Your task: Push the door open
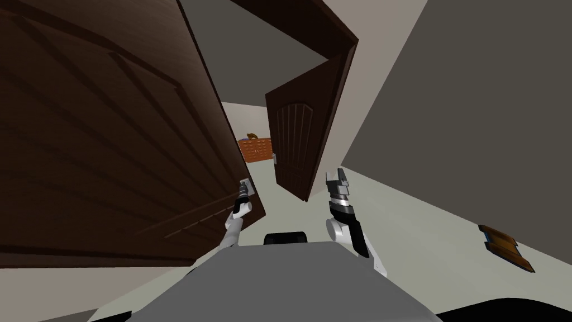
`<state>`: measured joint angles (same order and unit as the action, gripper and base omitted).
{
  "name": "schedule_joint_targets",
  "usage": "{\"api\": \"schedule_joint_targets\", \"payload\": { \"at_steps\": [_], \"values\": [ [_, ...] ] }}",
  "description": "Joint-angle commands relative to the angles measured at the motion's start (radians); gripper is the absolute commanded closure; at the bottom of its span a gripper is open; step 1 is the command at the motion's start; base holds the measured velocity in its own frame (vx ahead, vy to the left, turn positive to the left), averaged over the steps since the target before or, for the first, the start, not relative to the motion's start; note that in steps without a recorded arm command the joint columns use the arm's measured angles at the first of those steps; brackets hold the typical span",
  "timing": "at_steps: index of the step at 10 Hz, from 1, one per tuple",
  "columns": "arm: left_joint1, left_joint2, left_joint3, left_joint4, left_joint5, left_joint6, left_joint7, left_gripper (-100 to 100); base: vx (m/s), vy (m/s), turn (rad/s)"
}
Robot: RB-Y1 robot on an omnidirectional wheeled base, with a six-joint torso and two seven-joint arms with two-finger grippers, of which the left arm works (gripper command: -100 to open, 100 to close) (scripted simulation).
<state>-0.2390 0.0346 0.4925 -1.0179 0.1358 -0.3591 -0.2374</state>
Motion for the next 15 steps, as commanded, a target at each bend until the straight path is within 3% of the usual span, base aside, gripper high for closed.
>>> {"api": "schedule_joint_targets", "payload": {
  "at_steps": [1,4,6,9,10,13,15],
  "values": [
    [0.008,0.022,0.029,-0.004,0.028,-0.02,-0.02,100,0.193,0.004,-0.045],
    [0.028,0.037,0.08,-0.026,0.084,-0.015,-0.062,100,0.217,0.014,-0.054],
    [0.032,0.039,0.089,-0.03,0.094,-0.014,-0.07,100,0.128,0.013,-0.021],
    [0.05,0.047,0.134,-0.049,0.144,-0.01,-0.108,100,0.108,-0.005,-0.039],
    [0.05,0.047,0.134,-0.049,0.144,-0.01,-0.108,100,0.103,0.005,-0.011],
    [0.068,0.05,0.18,-0.069,0.195,-0.006,-0.146,100,0.131,0.009,-0.029],
    [0.075,0.05,0.198,-0.077,0.215,-0.004,-0.16,100,0.128,0.012,-0.03]
  ]
}}
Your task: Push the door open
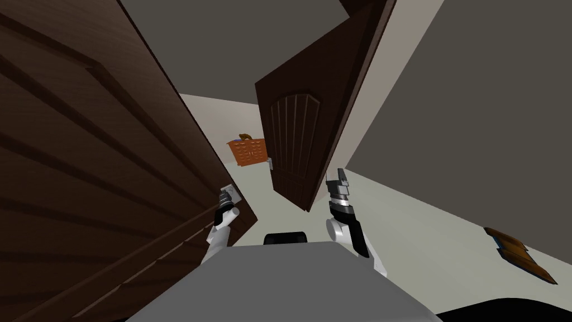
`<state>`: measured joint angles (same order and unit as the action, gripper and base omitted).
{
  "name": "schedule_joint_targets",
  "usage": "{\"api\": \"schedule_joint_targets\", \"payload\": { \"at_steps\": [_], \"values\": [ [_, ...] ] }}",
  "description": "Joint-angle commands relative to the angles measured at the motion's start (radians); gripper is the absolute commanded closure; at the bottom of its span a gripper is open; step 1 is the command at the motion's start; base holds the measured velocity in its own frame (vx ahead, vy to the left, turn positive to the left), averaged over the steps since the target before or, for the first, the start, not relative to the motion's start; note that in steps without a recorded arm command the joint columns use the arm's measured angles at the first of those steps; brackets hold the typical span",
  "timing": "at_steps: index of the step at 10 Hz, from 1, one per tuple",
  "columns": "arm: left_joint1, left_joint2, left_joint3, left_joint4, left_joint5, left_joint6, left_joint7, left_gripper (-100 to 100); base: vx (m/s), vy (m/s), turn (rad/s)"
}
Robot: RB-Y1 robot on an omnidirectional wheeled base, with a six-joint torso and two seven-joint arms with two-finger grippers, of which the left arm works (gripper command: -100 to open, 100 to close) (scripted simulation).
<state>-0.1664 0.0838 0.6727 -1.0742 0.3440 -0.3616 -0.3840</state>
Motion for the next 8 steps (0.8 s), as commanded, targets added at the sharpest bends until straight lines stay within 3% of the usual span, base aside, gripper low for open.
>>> {"api": "schedule_joint_targets", "payload": {
  "at_steps": [1,8],
  "values": [
    [0.01,0.001,0.035,-0.028,0.026,0.0,-0.028,100,0.124,-0.003,-0.036],
    [0.048,-0.013,0.129,-0.069,0.13,0.009,-0.107,100,0.172,0.02,-0.028]
  ]
}}
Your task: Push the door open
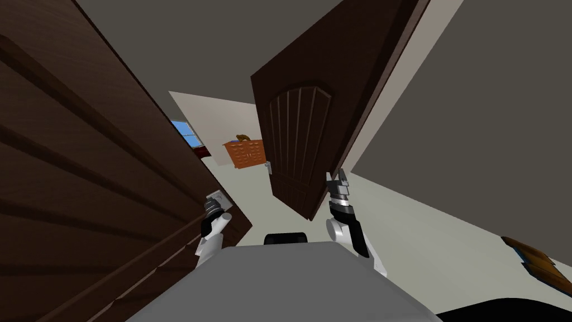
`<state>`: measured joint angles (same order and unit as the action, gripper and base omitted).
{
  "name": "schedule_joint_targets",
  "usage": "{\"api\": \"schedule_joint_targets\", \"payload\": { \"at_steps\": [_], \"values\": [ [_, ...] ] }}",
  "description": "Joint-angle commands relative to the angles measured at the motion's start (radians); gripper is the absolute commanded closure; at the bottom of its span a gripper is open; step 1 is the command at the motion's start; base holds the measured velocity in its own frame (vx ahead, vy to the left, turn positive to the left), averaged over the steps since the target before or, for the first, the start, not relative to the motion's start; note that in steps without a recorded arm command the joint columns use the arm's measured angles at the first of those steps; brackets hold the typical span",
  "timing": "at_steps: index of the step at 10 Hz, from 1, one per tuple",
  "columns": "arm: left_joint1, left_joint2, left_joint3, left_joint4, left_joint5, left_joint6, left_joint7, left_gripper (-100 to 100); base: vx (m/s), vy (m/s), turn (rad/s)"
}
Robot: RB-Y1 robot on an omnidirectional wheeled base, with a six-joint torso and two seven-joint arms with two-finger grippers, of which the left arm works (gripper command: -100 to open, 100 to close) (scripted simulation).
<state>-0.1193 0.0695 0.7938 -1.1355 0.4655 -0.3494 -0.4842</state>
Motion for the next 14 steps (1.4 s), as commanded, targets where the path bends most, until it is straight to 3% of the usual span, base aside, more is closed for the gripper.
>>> {"api": "schedule_joint_targets", "payload": {
  "at_steps": [1,3,4,8,11,12,13,14],
  "values": [
    [0.005,-0.001,0.019,-0.012,0.02,-0.002,-0.015,100,0.156,0.005,-0.018],
    [0.012,-0.008,0.038,-0.021,0.041,0.0,-0.031,100,0.164,0.019,-0.007],
    [0.016,-0.003,0.034,-0.01,0.035,-0.003,-0.024,100,0.068,0.027,0.027],
    [-0.017,0.008,0.129,-0.01,0.063,-0.041,-0.086,100,0.035,0.123,-0.113],
    [-0.032,0.011,0.171,-0.009,0.076,-0.059,-0.114,100,0.053,0.134,-0.039],
    [-0.044,0.012,0.201,-0.008,0.084,-0.071,-0.134,100,0.05,0.146,-0.083],
    [-0.04,0.014,0.19,-0.001,0.084,-0.059,-0.126,-100,0.033,-0.053,-0.037],
    [-0.04,0.013,0.192,-0.001,0.085,-0.058,-0.128,-100,-0.012,-0.182,0.038]
  ]
}}
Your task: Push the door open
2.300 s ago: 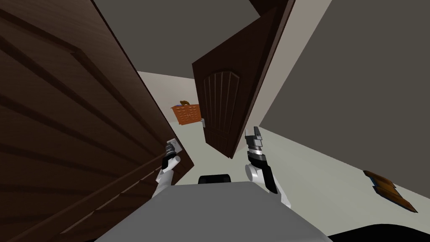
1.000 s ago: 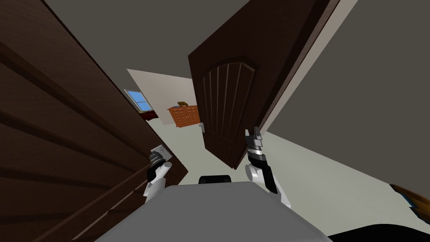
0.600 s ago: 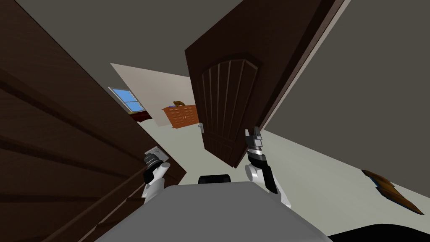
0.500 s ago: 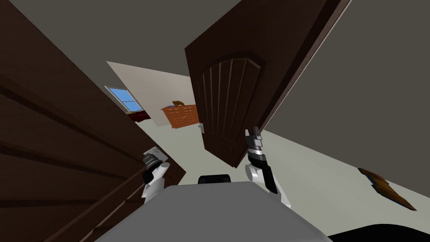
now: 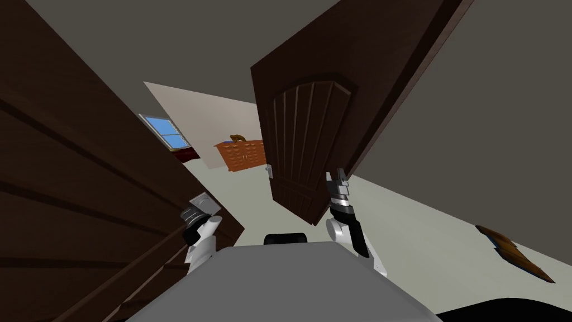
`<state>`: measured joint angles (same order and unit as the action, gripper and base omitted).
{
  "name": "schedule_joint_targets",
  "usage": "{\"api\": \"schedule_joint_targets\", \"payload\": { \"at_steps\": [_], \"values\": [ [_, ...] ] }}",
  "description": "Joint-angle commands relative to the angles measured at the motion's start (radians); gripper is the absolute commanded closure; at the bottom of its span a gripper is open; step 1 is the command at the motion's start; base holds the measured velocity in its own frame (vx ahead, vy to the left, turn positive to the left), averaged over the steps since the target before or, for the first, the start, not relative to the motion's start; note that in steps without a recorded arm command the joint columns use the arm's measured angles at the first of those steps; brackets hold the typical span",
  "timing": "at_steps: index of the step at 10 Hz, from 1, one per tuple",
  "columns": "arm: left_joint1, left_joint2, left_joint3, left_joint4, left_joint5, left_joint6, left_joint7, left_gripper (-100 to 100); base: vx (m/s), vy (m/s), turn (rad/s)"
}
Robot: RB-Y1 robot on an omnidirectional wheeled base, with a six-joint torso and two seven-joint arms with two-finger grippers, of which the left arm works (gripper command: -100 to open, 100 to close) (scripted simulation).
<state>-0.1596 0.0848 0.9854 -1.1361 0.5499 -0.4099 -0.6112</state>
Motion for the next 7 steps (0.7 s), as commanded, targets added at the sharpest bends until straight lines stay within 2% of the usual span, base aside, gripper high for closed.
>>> {"api": "schedule_joint_targets", "payload": {
  "at_steps": [1,4,6,7],
  "values": [
    [-0.001,-0.005,0.005,-0.001,0.002,0.004,-0.005,-100,-0.019,-0.212,0.017],
    [-0.005,-0.021,0.018,-0.004,0.009,0.01,-0.02,-100,0.005,-0.206,0.006],
    [-0.008,-0.042,0.028,-0.007,0.014,0.016,-0.032,-100,0.006,-0.234,0.013],
    [-0.008,-0.041,0.028,-0.015,0.012,0.018,-0.033,-100,0.003,-0.101,0.014]
  ]
}}
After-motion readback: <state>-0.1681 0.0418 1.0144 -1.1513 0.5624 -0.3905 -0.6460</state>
